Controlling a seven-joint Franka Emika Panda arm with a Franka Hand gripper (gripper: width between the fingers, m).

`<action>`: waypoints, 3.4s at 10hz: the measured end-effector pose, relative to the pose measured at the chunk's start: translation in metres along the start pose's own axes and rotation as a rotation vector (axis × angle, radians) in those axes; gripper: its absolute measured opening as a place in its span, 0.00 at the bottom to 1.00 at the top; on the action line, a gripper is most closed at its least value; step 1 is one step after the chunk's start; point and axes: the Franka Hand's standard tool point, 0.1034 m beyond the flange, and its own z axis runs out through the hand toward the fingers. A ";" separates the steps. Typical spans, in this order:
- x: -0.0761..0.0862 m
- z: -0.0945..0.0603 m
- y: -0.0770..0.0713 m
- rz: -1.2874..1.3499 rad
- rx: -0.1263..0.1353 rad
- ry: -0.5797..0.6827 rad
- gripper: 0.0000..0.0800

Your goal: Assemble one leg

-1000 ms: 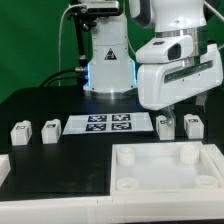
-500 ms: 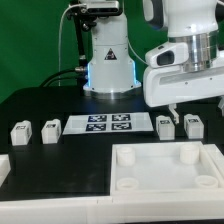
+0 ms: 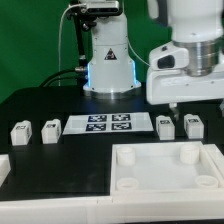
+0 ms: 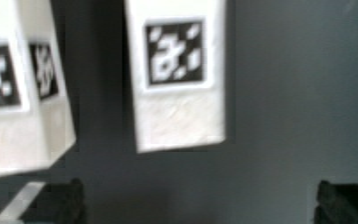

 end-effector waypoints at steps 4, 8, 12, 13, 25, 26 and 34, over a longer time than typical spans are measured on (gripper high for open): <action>0.000 0.013 0.016 -0.003 -0.013 -0.248 0.81; 0.002 0.015 0.013 0.015 -0.022 -0.381 0.81; -0.015 0.029 0.003 0.083 -0.020 -0.441 0.81; -0.018 0.035 0.002 0.079 -0.022 -0.429 0.81; -0.023 0.050 0.005 0.082 -0.027 -0.440 0.36; -0.023 0.050 0.005 0.082 -0.027 -0.440 0.36; 0.024 -0.041 0.024 0.005 0.028 -0.218 0.36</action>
Offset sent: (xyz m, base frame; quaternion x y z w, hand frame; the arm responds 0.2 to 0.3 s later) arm -0.0106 -0.0076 -0.0065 0.0300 -0.1553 -0.0311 0.9869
